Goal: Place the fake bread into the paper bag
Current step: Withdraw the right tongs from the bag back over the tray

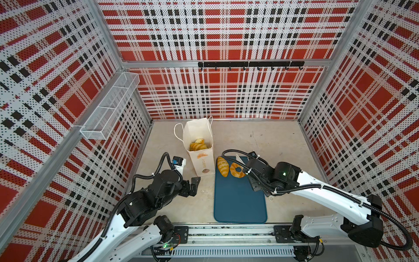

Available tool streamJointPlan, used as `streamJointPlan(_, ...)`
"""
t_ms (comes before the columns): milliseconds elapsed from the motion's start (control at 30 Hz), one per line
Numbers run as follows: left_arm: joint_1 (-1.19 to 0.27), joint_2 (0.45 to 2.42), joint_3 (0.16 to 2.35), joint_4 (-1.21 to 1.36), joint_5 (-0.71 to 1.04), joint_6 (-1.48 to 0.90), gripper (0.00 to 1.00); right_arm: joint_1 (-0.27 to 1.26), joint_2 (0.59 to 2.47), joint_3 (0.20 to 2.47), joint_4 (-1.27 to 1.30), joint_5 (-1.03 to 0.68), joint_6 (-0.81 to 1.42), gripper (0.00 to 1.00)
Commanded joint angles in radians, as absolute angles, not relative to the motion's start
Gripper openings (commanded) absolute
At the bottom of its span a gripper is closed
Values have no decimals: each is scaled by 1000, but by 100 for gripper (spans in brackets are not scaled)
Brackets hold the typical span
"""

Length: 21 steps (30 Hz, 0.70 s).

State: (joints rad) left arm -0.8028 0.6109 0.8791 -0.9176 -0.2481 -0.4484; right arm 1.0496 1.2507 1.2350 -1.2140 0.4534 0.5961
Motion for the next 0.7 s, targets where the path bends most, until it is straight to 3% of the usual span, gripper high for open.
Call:
streamJointPlan(0,-839,608,849,-913,-302,-504,99,1042,1213,1215,-1185,462,633,58)
streamJointPlan(667,-1016,676,705,-773,-342,-623,99,872,1373,1107,-1077,297,498,57)
